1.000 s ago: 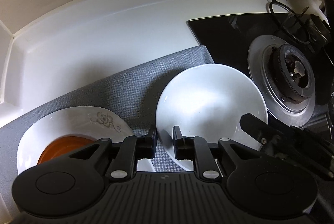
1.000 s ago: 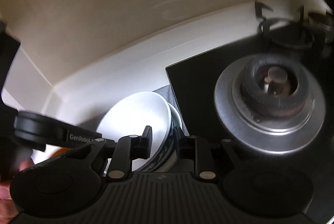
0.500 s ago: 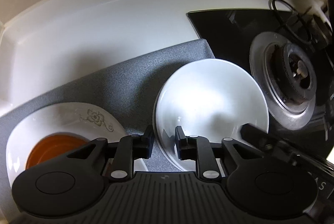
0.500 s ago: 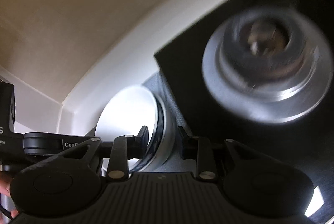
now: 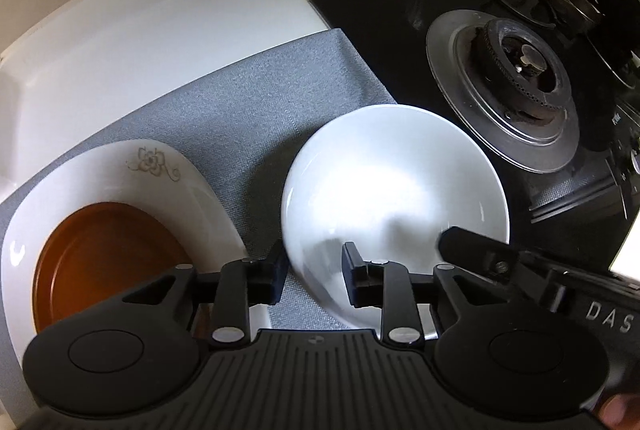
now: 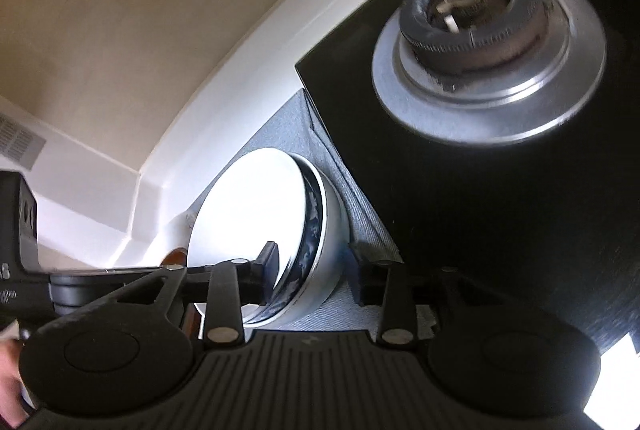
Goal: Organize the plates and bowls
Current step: 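Lower the white bowl into the light-blue bowl and grip both bowls together, then lift the nested bowls with both grippers toward the stacked plates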
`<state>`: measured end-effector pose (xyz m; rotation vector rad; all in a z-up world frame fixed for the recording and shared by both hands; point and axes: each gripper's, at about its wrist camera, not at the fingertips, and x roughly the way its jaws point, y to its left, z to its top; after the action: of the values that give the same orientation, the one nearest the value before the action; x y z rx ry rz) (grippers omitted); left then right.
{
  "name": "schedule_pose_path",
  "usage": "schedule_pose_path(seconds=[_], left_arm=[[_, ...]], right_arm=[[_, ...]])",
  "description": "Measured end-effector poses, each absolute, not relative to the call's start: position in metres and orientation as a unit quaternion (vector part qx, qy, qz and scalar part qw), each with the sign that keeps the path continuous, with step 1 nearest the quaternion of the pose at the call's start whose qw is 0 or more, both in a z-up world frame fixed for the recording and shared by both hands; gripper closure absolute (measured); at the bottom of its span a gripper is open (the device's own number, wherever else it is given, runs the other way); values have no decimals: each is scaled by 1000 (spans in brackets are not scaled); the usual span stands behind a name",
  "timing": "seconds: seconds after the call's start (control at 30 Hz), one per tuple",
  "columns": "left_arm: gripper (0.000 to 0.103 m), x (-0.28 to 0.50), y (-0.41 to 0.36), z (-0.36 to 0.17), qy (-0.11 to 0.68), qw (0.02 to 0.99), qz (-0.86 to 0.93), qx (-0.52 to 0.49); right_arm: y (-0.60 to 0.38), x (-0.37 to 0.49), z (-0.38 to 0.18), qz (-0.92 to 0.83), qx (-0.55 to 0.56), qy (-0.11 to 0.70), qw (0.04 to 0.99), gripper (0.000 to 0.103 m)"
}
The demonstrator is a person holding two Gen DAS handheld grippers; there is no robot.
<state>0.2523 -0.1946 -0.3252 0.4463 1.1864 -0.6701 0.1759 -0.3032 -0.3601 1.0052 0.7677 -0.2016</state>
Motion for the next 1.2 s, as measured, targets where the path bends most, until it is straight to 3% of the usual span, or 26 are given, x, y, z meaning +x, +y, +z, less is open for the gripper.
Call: schedule_pose_path(seconds=[0.07, 0.23, 0.8, 1.2], left_arm=[[73, 252, -196, -325, 543, 753, -305, 209], [75, 249, -189, -324, 555, 746, -309, 197], [75, 210, -183, -281, 532, 758, -332, 182], [75, 211, -127, -259, 549, 763, -306, 150]], right_arm=[[-296, 182, -360, -97, 453, 362, 809, 47], [-281, 180, -355, -140, 413, 364, 823, 63], [-276, 138, -305, -173, 414, 340, 827, 62], [-239, 142, -279, -144, 409, 348, 831, 62]])
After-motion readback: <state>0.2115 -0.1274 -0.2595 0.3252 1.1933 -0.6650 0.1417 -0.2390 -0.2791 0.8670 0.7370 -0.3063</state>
